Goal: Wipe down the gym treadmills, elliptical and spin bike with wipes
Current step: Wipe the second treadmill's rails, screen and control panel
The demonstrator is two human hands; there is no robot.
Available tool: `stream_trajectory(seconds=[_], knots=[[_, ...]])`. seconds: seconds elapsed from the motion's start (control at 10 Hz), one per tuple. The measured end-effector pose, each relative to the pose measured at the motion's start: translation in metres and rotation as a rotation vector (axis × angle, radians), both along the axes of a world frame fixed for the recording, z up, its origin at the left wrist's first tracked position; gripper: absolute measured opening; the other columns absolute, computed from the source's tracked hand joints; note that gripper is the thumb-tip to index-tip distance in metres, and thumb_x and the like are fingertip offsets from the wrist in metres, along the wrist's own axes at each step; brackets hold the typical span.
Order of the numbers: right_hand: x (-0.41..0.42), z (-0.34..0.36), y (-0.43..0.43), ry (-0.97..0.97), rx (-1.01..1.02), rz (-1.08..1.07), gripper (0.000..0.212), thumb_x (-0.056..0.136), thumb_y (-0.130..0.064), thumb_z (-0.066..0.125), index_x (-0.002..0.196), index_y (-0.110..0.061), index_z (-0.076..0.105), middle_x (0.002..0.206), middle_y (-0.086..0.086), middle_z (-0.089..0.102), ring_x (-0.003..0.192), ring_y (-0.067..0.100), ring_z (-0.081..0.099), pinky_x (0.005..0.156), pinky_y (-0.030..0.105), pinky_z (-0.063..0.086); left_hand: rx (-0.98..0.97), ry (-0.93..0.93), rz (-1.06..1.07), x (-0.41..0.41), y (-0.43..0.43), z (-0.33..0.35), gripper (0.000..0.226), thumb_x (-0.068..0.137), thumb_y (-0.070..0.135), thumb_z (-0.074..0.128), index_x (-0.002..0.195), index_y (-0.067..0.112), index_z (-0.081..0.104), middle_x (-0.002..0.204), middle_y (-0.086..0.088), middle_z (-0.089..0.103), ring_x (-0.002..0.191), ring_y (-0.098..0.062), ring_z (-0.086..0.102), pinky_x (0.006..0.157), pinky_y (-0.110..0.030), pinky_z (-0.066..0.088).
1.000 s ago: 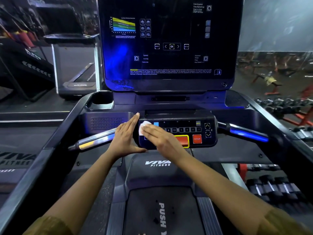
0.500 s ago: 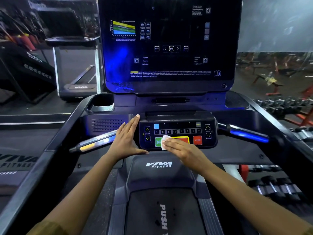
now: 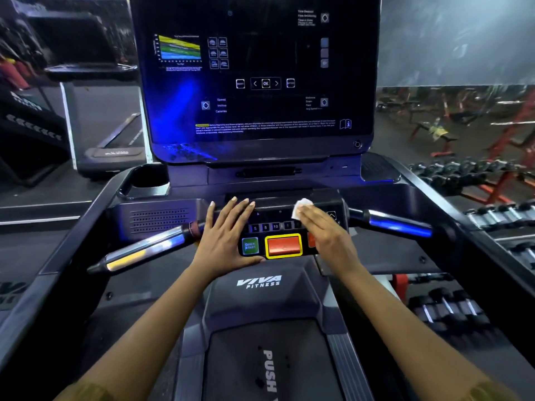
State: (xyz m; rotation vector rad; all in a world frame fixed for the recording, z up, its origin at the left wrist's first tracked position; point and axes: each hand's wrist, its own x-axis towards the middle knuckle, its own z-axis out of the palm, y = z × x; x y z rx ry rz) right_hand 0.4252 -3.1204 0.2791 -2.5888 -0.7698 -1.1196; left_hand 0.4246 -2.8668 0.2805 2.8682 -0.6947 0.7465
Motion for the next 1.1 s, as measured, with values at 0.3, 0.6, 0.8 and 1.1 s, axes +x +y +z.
stream_trajectory(seconds=[0.3, 0.6, 0.8, 1.1], knots=[[-0.009, -0.007, -0.04, 0.045, 0.356, -0.23, 0.05, 0.071, 0.02, 0.064, 0.117, -0.001, 0.063, 0.119, 0.014, 0.063, 0.11, 0.027, 0.06, 0.099, 0.028, 0.041, -0.058, -0.04, -0.006, 0.0, -0.001, -0.002, 0.109, 0.063, 0.083, 0.047, 0.147, 0.015, 0.033, 0.145, -0.003, 0.042, 0.14, -0.021, 0.027, 0.115, -0.053, 0.005], [0.003, 0.002, -0.037, 0.075, 0.241, -0.164, 0.052, 0.07, 0.02, 0.06, 0.119, 0.003, 0.059, 0.121, 0.018, 0.061, 0.113, 0.032, 0.058, 0.102, 0.037, 0.039, -0.058, -0.023, -0.011, -0.001, -0.001, 0.0, 0.108, 0.065, 0.084, 0.044, 0.147, 0.015, 0.032, 0.145, -0.003, 0.042, 0.14, -0.021, 0.027, 0.115, -0.053, 0.005], [-0.041, -0.036, -0.035, 0.004, 0.334, -0.266, 0.063, 0.058, 0.03, 0.061, 0.115, 0.003, 0.063, 0.114, 0.017, 0.065, 0.109, 0.024, 0.054, 0.096, 0.028, 0.042, -0.059, -0.024, -0.008, 0.0, -0.001, -0.001, 0.108, 0.064, 0.084, 0.046, 0.147, 0.015, 0.033, 0.145, -0.003, 0.042, 0.14, -0.021, 0.027, 0.116, -0.053, 0.005], [-0.049, -0.021, -0.004, 0.001, 0.558, -0.283, 0.032, 0.076, 0.011, 0.054, 0.105, 0.004, 0.067, 0.101, 0.017, 0.069, 0.093, 0.027, 0.064, 0.091, 0.021, 0.044, -0.057, 0.005, 0.005, -0.003, -0.002, 0.002, 0.109, 0.063, 0.084, 0.045, 0.146, 0.014, 0.034, 0.143, -0.003, 0.044, 0.138, -0.022, 0.03, 0.116, -0.051, 0.003]])
